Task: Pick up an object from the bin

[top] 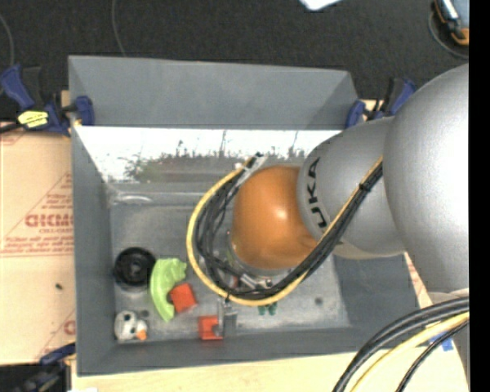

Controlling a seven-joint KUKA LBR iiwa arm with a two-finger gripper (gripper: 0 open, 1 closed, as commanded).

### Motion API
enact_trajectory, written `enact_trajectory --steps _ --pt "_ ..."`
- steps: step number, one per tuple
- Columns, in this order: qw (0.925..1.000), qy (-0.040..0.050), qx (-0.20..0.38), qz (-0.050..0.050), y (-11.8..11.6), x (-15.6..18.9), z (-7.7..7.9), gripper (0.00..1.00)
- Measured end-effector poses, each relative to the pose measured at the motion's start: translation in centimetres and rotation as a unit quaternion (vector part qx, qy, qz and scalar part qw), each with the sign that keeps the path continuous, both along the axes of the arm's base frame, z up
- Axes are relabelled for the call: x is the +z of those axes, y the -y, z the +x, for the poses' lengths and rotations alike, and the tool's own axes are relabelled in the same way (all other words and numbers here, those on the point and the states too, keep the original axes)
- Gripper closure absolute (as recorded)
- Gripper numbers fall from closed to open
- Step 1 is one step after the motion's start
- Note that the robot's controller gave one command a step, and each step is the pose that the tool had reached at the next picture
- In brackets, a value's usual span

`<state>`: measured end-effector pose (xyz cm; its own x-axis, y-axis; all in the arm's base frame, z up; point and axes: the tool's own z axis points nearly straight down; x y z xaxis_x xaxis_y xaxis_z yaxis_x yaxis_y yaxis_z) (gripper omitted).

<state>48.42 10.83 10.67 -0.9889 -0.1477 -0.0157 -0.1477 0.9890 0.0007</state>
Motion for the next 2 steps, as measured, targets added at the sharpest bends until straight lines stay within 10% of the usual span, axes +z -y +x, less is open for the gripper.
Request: enact_trajectory --steps 1,2 --pt "0.9998 -0.0056 0.02 -0.002 -5.2 -3.4 2.0 0.0" --pt "0.9981 0.0034 -0.061 0.003 -1.9 -3.4 0.4 1.0"
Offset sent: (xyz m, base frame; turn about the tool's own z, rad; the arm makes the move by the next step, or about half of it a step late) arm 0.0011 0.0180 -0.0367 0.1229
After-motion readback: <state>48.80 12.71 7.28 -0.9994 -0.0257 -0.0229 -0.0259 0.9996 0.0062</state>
